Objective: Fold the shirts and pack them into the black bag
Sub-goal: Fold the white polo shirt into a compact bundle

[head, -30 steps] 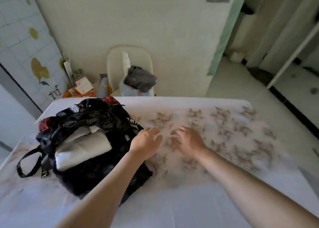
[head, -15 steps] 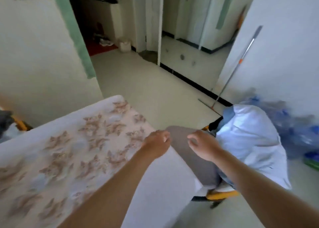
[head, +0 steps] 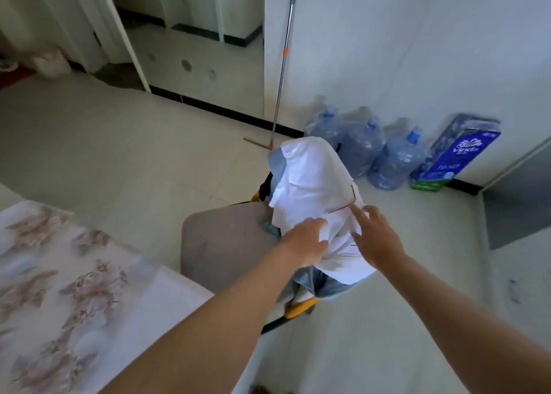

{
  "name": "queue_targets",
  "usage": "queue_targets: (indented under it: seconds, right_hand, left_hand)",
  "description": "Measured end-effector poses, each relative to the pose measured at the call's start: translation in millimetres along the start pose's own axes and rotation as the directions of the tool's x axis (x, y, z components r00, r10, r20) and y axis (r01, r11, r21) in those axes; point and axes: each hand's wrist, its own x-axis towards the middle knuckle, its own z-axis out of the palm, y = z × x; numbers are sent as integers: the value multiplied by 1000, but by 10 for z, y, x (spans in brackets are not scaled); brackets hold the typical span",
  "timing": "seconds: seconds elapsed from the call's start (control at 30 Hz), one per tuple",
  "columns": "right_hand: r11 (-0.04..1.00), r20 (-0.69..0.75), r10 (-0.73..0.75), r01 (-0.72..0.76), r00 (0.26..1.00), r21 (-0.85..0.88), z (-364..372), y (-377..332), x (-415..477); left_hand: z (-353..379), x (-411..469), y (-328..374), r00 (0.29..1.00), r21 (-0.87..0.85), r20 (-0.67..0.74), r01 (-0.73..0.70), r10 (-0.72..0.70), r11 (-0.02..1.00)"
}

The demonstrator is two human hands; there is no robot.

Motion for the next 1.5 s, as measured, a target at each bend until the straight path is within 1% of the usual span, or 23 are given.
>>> queue_targets:
  seconds: [0.07,0.13,0.27,0.33,0.4,0.43,0.5,0.57,0.63,0.7,0.77,0.83,0.9,0.97,1.03,1.1,1.17,1.23,1.3,1.37,1.43,1.5]
  right_hand:
    - [999,-96,-27,28,995,15,45,83,106]
    - [996,-152,-73,66,986,-53,46,128,241]
    - [972,-243,-174,128,954,-195,43,140,443]
    - [964,-251,-225,178,941,-198,16,109,502]
    - [971,-291,-235,212,927,-111,-54,42,551]
    - [972,-317,-233,232,919,-44,-101,-4,574]
    - [950,-344,-246,296,906,99,-182,-122,602]
    - [927,-348,-283,348,894,140,-222,-225,610]
    - [929,-293,-309,353,905,112,-233,-330,634]
    - [962,-203,-249,266,947,61,-242,-433,686]
    - [984,-191,-148,163,970,66,-296,-573,713]
    - [983,-217,-98,129,971,134,-418,-765,736]
    - [978,-247,-122,159,961,136,-596,-1006,719]
    - [962,-301,-194,241,934,130,-769,-1259,693]
    - [932,-327,-244,315,913,182,-952,-1572,627]
    - [908,-301,-322,383,898,171,-1109,-1928,523]
    - [892,-263,-380,427,887,150,-1236,-2300,364]
    - [877,-252,-413,457,875,150,-1341,-2677,172]
    - [859,-251,-435,482,865,172,-1420,-3076,-61]
    - [837,-217,-431,478,876,266,-1441,-3500,-310]
    - [807,-104,-436,440,894,395,-1371,-3933,-600]
    - [782,16,-485,426,874,455,-1196,-4348,-919]
  left_hand:
    - [85,146,62,1000,-26,-15,-22,22,999]
    - [124,299,92,999,-75,-43,-9,6,997]
    - [178,601,42,986,-224,17,166,-166,960]
    - [183,670,14,977,-254,5,206,-211,945]
    - [131,679,26,981,-243,-76,158,-181,957]
    - [62,643,37,976,-260,-142,122,-163,958]
    - [-156,524,47,942,-321,-298,51,-152,946]
    - [-443,397,11,904,-377,-399,-10,-152,926]
    - [-752,256,-47,875,-342,-470,-61,-114,938]
    - [-1000,97,-121,848,-285,-523,-83,-82,955]
    - [-1169,-70,-211,830,-244,-554,-86,-66,966]
    - [-1267,-251,-314,825,-174,-563,-58,-52,983]
    - [-1346,-445,-414,810,-119,-585,-41,-37,992]
    - [-1456,-652,-498,796,-90,-605,-46,-18,995]
    - [-1605,-878,-596,773,-35,-634,-38,7,999]
    - [-1782,-1132,-703,719,1,-695,-14,11,1000]
    - [-1984,-1431,-797,638,-4,-770,8,-8,1000]
    - [-2187,-1800,-874,557,0,-830,39,-21,999]
    - [-2341,-2227,-989,501,41,-865,83,-6,996]
    - [-2426,-2693,-1171,463,65,-886,147,-11,987]
    - [-2414,-3177,-1444,411,55,-910,235,-48,970]
    - [-2315,-3632,-1782,365,13,-924,323,-112,946]
